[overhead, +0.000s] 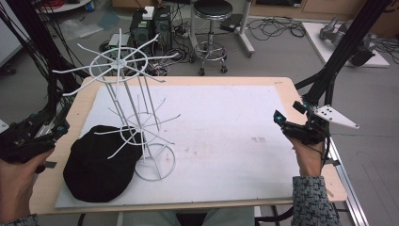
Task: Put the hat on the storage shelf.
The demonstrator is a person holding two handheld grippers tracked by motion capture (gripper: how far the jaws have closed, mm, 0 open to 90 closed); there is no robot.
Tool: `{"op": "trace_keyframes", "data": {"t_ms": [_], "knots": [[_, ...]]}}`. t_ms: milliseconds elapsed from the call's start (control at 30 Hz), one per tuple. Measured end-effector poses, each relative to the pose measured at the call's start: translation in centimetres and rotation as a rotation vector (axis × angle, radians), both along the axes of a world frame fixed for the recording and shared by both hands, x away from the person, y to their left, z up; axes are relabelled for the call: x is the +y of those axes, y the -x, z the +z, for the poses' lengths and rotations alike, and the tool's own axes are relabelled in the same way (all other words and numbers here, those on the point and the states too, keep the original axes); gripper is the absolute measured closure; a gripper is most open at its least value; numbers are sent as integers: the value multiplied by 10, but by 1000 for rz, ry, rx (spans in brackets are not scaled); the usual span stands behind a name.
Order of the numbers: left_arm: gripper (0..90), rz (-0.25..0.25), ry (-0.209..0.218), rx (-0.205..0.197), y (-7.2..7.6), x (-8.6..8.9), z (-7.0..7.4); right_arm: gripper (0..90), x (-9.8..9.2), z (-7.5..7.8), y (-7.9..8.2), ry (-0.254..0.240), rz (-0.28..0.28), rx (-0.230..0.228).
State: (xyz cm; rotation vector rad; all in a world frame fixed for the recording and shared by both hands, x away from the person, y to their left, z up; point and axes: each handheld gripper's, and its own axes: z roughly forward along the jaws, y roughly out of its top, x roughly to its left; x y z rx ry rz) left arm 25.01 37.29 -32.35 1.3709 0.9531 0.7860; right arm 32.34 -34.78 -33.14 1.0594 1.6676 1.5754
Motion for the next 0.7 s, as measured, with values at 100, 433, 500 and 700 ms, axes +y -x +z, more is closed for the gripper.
{"op": "trace_keyframes", "data": {"t_ms": [100, 433, 500, 700], "knots": [[174, -3, -3, 0, 1, 0, 1, 106, 0, 0, 0, 9, -1, -3], [174, -26, -3, -7, 6, -6, -2, 106, -3, 5, 4, -26, 7, -17], [174, -34, -6, -2, 7, -8, -4, 105, -3, 5, 4, -34, 7, -24], [174, -96, -40, 27, 7, -17, -14, 106, -2, 5, 4, -32, 20, -11]]}}
